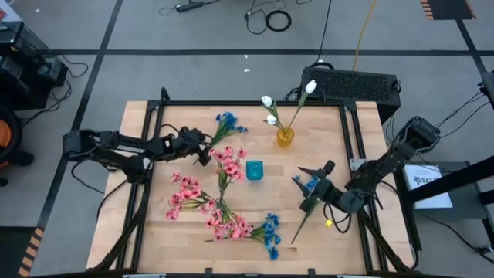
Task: Sort flowers into vase by color
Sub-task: Put the top blue flowers into the blue vase
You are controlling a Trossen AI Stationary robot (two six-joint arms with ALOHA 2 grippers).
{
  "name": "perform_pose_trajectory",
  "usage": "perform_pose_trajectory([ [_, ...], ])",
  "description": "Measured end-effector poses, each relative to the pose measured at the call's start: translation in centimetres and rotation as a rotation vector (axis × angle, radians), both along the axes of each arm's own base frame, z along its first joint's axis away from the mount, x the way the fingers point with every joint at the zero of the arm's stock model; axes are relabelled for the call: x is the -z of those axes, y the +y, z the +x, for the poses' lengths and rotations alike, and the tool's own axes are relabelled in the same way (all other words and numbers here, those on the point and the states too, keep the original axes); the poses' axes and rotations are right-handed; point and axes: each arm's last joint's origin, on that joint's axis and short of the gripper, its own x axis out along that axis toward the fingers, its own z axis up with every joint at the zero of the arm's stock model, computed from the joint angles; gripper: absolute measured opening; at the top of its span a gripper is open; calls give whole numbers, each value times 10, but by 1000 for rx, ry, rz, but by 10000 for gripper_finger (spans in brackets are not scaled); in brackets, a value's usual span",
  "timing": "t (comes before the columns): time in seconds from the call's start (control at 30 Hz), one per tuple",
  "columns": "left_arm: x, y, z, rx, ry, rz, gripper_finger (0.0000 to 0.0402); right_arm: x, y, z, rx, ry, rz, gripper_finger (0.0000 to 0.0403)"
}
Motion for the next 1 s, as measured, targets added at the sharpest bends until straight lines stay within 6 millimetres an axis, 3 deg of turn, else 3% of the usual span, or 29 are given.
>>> perform_pose_trajectory([
  [0.33, 20, 7, 8, 35, 50, 1, 297, 3, -16, 16, -118, 39, 4, 187],
  [0.57, 27, 10, 9, 20, 86, 32, 290, 6, -25, 21, -87, 84, -30, 187],
  [0.7, 27, 10, 9, 37, 70, 7, 249, 6, -29, 23, -69, 98, -51, 187],
  [1.0, 27, 12, 9, 77, 46, -50, 101, 5, -39, 30, -128, 103, -51, 187],
])
